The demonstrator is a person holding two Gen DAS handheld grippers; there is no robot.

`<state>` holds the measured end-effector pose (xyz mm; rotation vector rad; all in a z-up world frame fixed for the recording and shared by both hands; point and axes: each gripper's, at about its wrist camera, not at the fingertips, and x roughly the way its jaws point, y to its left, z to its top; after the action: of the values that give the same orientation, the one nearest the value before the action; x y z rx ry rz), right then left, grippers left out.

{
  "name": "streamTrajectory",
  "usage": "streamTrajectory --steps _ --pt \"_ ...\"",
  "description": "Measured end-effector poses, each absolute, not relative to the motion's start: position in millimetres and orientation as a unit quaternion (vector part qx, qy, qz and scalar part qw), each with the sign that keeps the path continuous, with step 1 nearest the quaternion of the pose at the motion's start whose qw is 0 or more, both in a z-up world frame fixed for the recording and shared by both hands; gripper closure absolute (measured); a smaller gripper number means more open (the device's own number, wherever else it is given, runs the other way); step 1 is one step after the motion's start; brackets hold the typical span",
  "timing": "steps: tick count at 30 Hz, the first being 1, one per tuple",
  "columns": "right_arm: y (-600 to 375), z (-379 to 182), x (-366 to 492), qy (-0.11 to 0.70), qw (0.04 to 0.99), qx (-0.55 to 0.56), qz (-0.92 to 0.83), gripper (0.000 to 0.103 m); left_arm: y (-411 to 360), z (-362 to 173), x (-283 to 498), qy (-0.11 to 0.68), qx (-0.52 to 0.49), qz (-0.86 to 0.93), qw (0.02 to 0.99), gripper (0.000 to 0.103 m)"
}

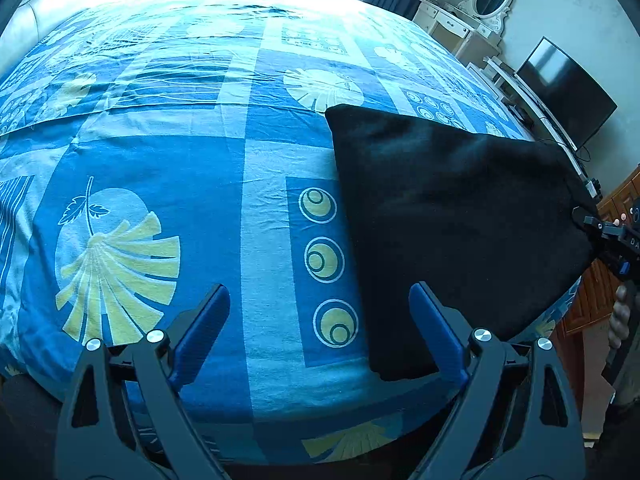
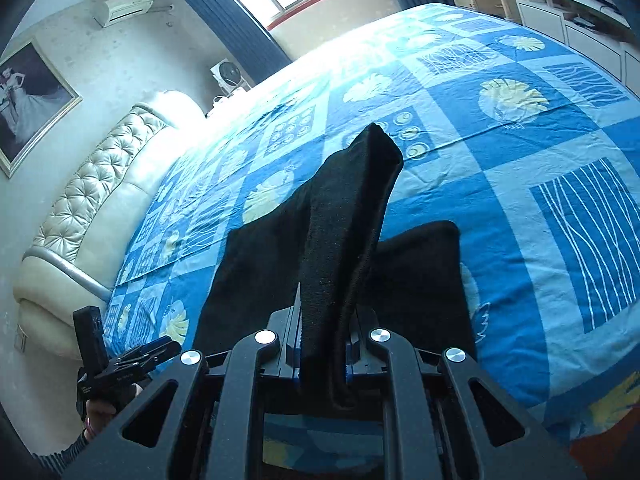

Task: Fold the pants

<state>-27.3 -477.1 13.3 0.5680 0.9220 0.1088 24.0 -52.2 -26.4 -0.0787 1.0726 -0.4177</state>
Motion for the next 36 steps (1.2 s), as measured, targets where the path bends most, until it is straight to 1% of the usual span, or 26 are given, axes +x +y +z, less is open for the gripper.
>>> streamTrajectory --steps 5,8,16,29,32,33,34,35,36 --pt "-504.0 -42.1 -35.4 0.475 0.829 0.294 0.005 0.089 -72.4 -30.3 18.0 0.506 -0.019 -0.211 0.836 0.012" --pt "-505.2 -59.0 -37.1 0.472 0.824 0.313 0.006 0.089 -77.9 -32.0 14.6 0.504 -0.011 -0.213 0.837 0.012" --pt "-513.7 -69.3 -42.4 0.461 0.813 0.356 0.017 0.088 -81.7 -34.5 13.5 0.504 -0.009 -0.210 0.838 0.012" --pt "-516.4 -72.6 -46.2 0.454 0.806 0.378 0.017 0.086 -82.4 -32.6 10.1 0.498 -0.002 -0.210 0.841 0.012" --pt "-519.4 -74.7 -48.9 0.448 0.800 0.399 0.024 0.079 -82.6 -32.3 10.7 0.498 -0.002 -0.210 0.841 0.012" --pt "-520.5 -75.7 -49.8 0.443 0.796 0.411 0.029 0.074 -82.6 -32.4 10.8 0.499 -0.001 -0.210 0.841 0.012" --pt "-522.1 -76.3 -50.8 0.436 0.792 0.425 0.038 0.064 -82.6 -32.4 10.9 0.499 -0.001 -0.211 0.841 0.012" --pt "-523.5 -75.8 -52.0 0.428 0.789 0.438 0.047 0.059 -82.5 -32.5 11.2 0.499 -0.001 -0.211 0.840 0.012" --pt "-524.8 -73.6 -53.3 0.419 0.789 0.447 0.054 0.046 -82.3 -32.2 11.3 0.500 -0.001 -0.211 0.840 0.012"
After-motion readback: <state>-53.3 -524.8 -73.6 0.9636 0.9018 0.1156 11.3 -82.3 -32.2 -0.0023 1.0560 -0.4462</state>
